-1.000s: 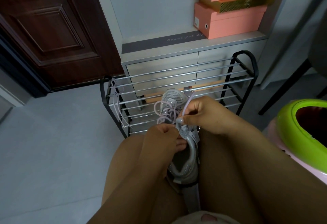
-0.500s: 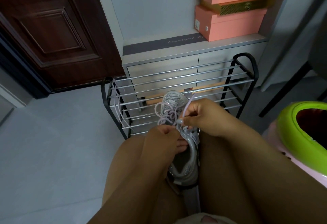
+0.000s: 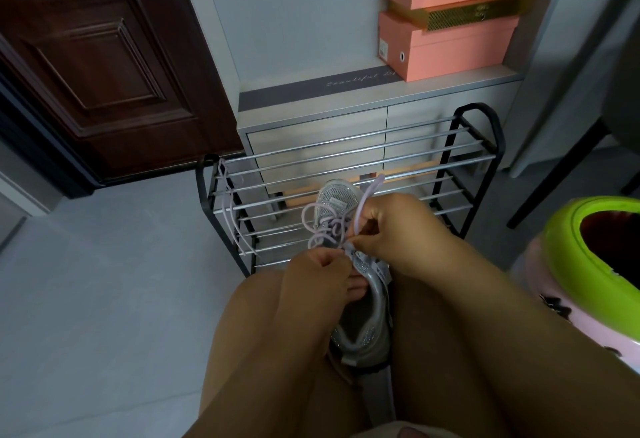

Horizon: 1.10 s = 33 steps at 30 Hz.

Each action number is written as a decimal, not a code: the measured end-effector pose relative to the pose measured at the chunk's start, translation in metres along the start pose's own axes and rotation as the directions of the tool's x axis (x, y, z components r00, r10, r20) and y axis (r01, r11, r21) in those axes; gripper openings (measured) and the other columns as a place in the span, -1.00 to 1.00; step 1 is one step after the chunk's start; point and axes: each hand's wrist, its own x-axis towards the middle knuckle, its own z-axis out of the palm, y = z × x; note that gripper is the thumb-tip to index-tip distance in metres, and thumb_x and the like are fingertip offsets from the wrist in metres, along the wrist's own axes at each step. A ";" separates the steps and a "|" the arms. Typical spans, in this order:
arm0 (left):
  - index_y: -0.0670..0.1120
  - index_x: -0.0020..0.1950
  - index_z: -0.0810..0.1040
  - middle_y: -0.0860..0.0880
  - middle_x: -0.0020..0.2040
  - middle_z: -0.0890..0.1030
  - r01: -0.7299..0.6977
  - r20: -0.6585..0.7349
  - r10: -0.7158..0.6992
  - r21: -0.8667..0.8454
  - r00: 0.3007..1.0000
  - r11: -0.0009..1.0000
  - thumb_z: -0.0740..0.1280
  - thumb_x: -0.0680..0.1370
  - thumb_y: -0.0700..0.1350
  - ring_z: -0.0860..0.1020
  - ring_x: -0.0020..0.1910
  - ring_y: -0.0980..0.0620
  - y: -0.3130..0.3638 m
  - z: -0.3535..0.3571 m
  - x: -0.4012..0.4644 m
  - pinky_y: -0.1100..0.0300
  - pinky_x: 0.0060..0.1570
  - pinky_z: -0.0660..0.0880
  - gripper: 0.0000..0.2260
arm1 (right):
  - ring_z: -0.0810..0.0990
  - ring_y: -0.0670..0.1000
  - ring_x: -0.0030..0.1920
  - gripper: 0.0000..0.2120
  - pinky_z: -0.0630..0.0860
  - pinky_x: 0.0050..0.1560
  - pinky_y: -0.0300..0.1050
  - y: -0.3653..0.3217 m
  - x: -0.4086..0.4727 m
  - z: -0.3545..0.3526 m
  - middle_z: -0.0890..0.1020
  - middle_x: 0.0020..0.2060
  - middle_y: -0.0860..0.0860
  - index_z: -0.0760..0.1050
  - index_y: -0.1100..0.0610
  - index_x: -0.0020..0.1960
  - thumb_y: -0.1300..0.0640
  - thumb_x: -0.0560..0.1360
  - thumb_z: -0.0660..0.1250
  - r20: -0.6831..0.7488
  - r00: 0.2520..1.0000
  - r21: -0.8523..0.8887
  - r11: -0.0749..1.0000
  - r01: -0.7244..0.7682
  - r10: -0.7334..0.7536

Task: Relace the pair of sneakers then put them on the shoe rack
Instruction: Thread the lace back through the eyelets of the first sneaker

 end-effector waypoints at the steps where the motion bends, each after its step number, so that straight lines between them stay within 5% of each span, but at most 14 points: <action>1: -0.12 -0.18 0.48 -0.04 -0.41 0.64 0.000 0.001 0.000 0.003 1.000 1.000 0.22 0.60 -0.26 0.62 -0.38 0.04 0.000 0.000 0.000 0.23 -0.32 0.59 -0.83 | 0.58 -0.01 -0.29 -0.89 0.46 -0.27 -0.21 0.000 0.001 0.001 0.62 -0.35 0.00 0.55 0.14 -0.28 0.18 0.38 0.46 -0.002 1.000 0.011 1.000 0.002 -0.002; 10: -0.14 -0.13 0.50 -0.09 -0.30 0.64 0.004 0.007 -0.004 0.004 1.000 1.000 0.24 0.59 -0.28 0.63 -0.35 0.04 0.001 0.000 -0.002 0.27 -0.36 0.58 -0.87 | 0.61 -0.01 -0.27 -0.90 0.54 -0.18 -0.09 0.001 -0.001 0.002 0.65 -0.33 0.03 0.62 0.17 -0.26 0.15 0.36 0.50 -0.010 0.999 0.137 0.990 -0.032 0.034; 16: -0.18 -0.20 0.44 -0.06 -0.49 0.61 0.043 0.055 -0.040 -0.051 0.998 0.998 0.17 0.59 -0.35 0.60 -0.49 0.05 0.008 0.002 -0.005 0.27 -0.46 0.55 -0.80 | 0.60 -0.03 -0.27 -0.77 0.52 -0.19 -0.19 0.002 0.001 0.003 0.64 -0.33 0.00 0.51 0.03 -0.40 0.11 0.34 0.52 0.054 0.995 0.123 0.988 -0.094 0.088; 20: -0.16 -0.18 0.44 -0.12 -0.26 0.55 -0.002 0.065 0.001 0.021 0.998 1.000 0.16 0.60 -0.34 0.55 -0.32 0.02 0.007 0.003 -0.007 0.31 -0.42 0.53 -0.81 | 0.55 -0.07 -0.36 -0.73 0.50 -0.23 -0.16 0.005 0.002 0.002 0.59 -0.40 -0.02 0.49 0.00 -0.44 0.11 0.35 0.52 0.093 0.990 0.230 0.965 -0.126 0.107; 23: -0.07 -0.12 0.47 -0.05 -0.23 0.58 -0.134 0.057 0.126 0.180 0.990 0.974 0.23 0.59 -0.27 0.57 -0.33 0.13 -0.006 -0.001 -0.006 0.30 -0.34 0.56 -0.86 | 0.58 0.08 -0.32 -0.77 0.52 -0.25 -0.08 0.007 0.002 0.003 0.63 -0.33 0.14 0.54 0.10 -0.38 0.06 0.39 0.48 0.090 0.991 0.266 0.956 -0.124 0.104; 27: -0.07 -0.15 0.49 0.00 -0.38 0.54 -0.150 0.053 0.141 0.304 0.989 0.941 0.22 0.60 -0.24 0.45 -0.58 0.23 -0.003 -0.005 -0.004 0.35 -0.54 0.41 -0.83 | 0.56 -0.09 -0.30 -0.83 0.48 -0.22 -0.20 0.006 0.000 -0.002 0.64 -0.29 0.07 0.56 0.04 -0.30 -0.01 0.35 0.49 0.203 0.976 0.372 0.916 -0.151 0.078; 33: -0.16 -0.23 0.47 0.07 -0.63 0.39 -0.064 0.110 0.032 0.299 0.993 0.952 0.21 0.60 -0.26 0.31 -0.70 0.20 0.016 -0.012 -0.007 0.36 -0.65 0.24 -0.79 | 0.64 0.09 -0.07 -0.57 0.58 0.06 0.11 0.012 -0.003 -0.007 0.62 -0.10 0.15 0.44 0.16 0.01 0.27 0.25 0.57 0.392 0.920 0.427 0.884 -0.187 0.005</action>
